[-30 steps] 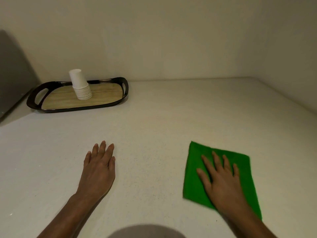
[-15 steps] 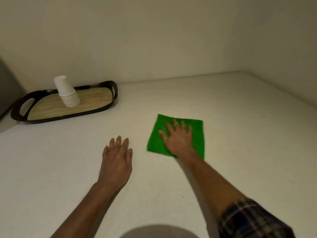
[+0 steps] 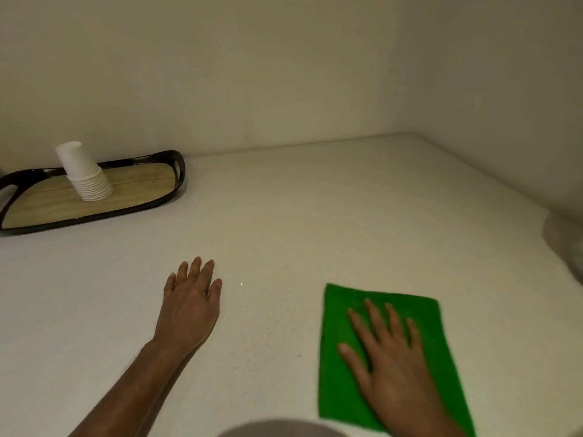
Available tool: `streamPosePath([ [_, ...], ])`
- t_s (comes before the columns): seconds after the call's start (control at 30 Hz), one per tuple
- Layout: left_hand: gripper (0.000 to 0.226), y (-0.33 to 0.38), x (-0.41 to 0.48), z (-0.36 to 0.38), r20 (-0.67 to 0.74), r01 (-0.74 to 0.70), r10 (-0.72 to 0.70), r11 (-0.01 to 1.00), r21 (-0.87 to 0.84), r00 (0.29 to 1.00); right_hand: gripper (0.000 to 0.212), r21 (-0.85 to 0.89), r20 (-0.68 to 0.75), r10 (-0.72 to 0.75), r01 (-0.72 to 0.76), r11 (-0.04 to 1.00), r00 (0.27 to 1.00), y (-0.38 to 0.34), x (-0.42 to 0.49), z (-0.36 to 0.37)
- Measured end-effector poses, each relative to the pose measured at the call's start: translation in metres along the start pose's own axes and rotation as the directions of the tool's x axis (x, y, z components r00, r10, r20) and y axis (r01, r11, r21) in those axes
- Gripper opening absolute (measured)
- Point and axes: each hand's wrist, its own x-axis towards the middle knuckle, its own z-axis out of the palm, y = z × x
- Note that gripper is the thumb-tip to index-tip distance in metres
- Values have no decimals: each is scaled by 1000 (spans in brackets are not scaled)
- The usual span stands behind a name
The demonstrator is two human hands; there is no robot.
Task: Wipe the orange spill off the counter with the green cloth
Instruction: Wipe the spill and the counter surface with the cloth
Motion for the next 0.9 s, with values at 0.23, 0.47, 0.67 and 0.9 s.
streamPosePath([
  [0.23, 51, 26, -4, -1, -43, -40, 39, 999, -34, 998, 74, 80, -3, -240, 239, 968, 971, -90, 66, 12],
  [0.47, 50, 48, -10, 16, -19, -58, 58, 998, -16, 998, 76, -6, 1, 100, -100, 995, 995, 22, 155, -11],
  [0.67, 52, 48, -15, 21, 1, -34, 34, 999, -2, 999, 81, -5, -76, 164, -165, 986, 984, 100, 67, -18],
  [0.9, 51, 49, -17, 14, -29, -28, 26, 997, -65, 999, 71, 52, 60, -216, 213, 976, 975, 1, -25, -2],
])
